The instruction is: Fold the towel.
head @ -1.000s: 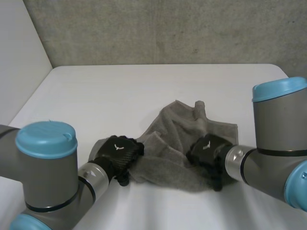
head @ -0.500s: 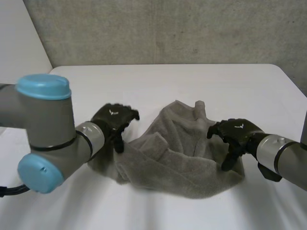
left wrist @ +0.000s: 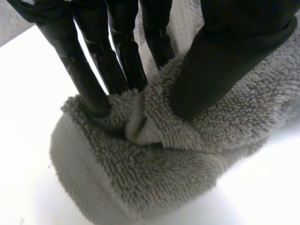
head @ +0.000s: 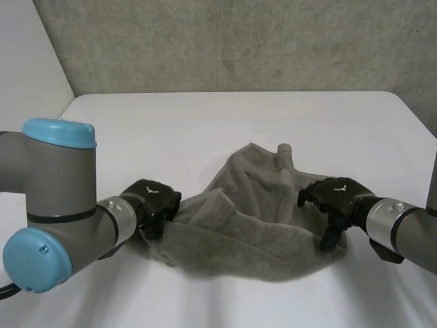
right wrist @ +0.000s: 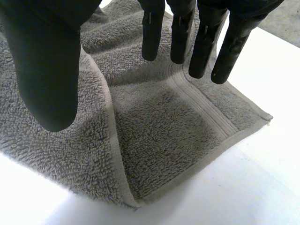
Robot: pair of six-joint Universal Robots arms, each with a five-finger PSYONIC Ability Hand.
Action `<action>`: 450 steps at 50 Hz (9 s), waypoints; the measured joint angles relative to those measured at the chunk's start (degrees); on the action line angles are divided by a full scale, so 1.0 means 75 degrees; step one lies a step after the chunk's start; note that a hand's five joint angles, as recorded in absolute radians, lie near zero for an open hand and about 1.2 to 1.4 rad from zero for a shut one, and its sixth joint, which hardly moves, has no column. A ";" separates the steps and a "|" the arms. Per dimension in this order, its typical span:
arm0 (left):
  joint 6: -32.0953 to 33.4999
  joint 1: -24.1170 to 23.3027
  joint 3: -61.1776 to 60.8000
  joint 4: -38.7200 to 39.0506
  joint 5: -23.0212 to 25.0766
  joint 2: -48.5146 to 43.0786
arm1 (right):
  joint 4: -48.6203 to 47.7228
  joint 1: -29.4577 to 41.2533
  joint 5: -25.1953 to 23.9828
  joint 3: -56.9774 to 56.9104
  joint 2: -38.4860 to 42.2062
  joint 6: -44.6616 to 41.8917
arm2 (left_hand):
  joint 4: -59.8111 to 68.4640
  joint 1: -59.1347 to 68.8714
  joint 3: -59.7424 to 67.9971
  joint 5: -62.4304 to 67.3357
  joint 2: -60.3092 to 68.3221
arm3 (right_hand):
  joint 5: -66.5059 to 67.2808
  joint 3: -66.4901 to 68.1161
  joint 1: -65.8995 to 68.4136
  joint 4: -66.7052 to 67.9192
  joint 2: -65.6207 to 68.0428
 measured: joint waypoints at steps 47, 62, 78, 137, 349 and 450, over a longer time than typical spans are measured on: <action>-0.0616 0.0635 0.1111 0.6211 -0.1090 0.1718 | -0.5832 0.1310 0.1678 -0.2864 -0.0620 0.1615 | 0.1078 0.0653 0.1040 0.0933 0.0993 | 0.5931 0.6002 0.4728 0.6187 0.5814; -0.0928 0.0833 -0.3077 0.3942 -0.0690 0.1745 | 0.0258 0.2291 0.0109 -0.2200 0.1208 0.0065 | 0.0969 0.0651 0.0961 0.0925 0.0905 | 0.5983 0.6037 0.4728 0.6218 0.5815; -0.0400 0.0569 -0.2439 0.2046 -0.0688 0.2269 | 0.0487 0.2190 -0.0299 -0.1651 0.1322 -0.0113 | -0.3512 -0.3361 -0.3530 -0.3437 -0.3574 | 0.5983 0.6037 0.4728 0.6218 0.5815; 0.1997 0.0516 0.2266 0.1193 0.1165 -0.2257 | -0.0047 0.2179 -0.0194 -0.1178 0.1161 -0.0280 | -0.1206 -0.1337 -0.1197 -0.1141 -0.1389 | 0.6002 0.6037 0.4729 0.6218 0.5815; -0.1261 0.1724 -0.2076 0.3399 0.0893 0.2634 | -0.1670 -0.1092 -0.0761 -0.2225 0.2577 -0.1058 | 0.1079 0.0910 0.1075 0.1037 0.1036 | 0.5797 0.5874 0.4676 0.6189 0.5833; 0.1266 0.2222 -0.2285 0.4411 0.0898 -0.0228 | 0.1611 -0.0679 0.1193 -0.1719 0.0771 -0.2935 | 0.1080 0.1028 0.1078 0.1036 0.1042 | 0.5971 0.6109 0.4676 0.6219 0.5837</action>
